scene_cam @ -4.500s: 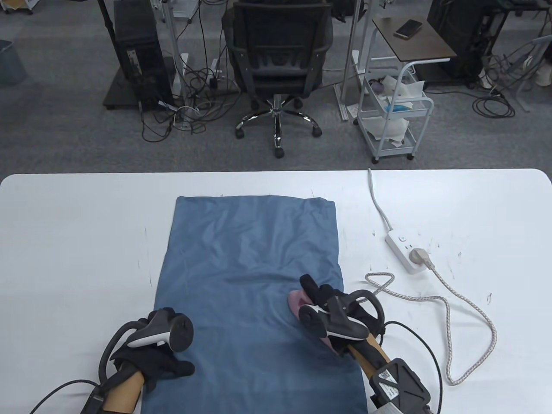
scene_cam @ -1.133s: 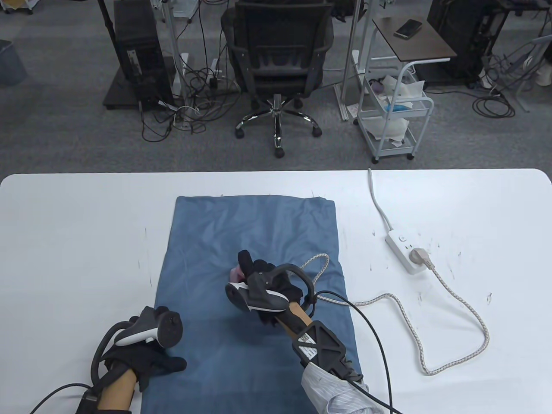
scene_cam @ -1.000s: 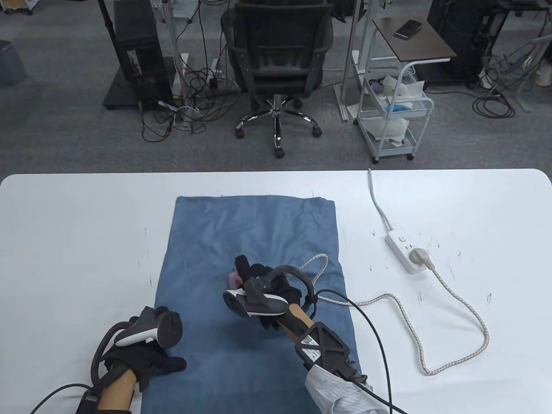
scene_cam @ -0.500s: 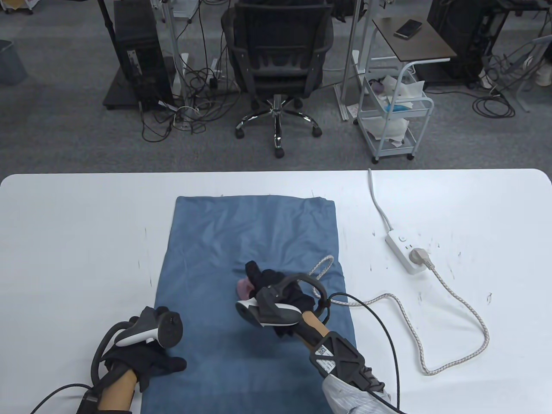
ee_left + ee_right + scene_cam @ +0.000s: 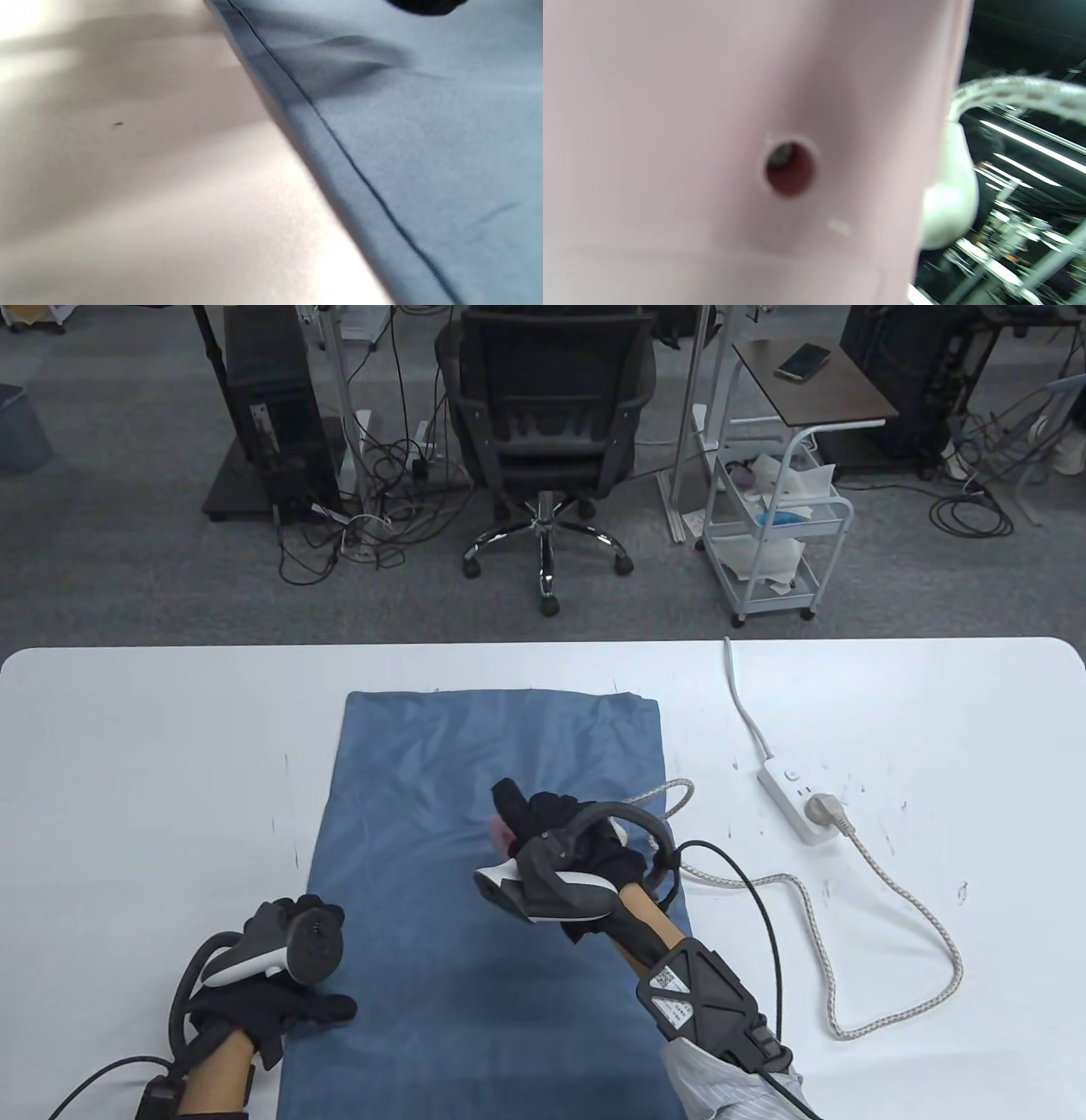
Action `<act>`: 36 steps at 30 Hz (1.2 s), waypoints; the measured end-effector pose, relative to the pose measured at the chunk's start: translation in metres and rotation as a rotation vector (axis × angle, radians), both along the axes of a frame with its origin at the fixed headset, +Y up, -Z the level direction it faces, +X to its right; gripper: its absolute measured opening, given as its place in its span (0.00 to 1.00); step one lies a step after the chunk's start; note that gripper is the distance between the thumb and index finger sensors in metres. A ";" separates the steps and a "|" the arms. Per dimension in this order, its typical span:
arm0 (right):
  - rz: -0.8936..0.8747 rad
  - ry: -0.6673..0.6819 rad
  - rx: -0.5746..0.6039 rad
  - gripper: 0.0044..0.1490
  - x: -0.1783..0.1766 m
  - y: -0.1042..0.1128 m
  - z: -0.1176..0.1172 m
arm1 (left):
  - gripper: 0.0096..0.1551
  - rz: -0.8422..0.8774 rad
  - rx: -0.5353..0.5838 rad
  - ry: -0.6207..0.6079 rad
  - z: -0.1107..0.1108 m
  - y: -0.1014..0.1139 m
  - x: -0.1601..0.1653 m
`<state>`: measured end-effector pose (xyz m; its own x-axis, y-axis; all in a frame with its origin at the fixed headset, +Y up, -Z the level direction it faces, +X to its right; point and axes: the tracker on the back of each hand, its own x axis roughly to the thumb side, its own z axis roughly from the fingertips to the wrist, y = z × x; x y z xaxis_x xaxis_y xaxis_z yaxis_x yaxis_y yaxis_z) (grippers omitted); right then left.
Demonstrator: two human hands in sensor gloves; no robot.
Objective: Iron pillowcase with electric iron on table
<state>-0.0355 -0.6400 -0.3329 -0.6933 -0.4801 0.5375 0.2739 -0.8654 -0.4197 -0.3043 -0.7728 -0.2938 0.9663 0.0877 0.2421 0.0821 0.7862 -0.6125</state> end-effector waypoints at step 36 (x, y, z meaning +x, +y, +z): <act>-0.133 0.399 -0.209 0.43 -0.117 -0.085 0.021 | 0.67 -0.111 -0.066 0.243 -0.004 -0.012 -0.035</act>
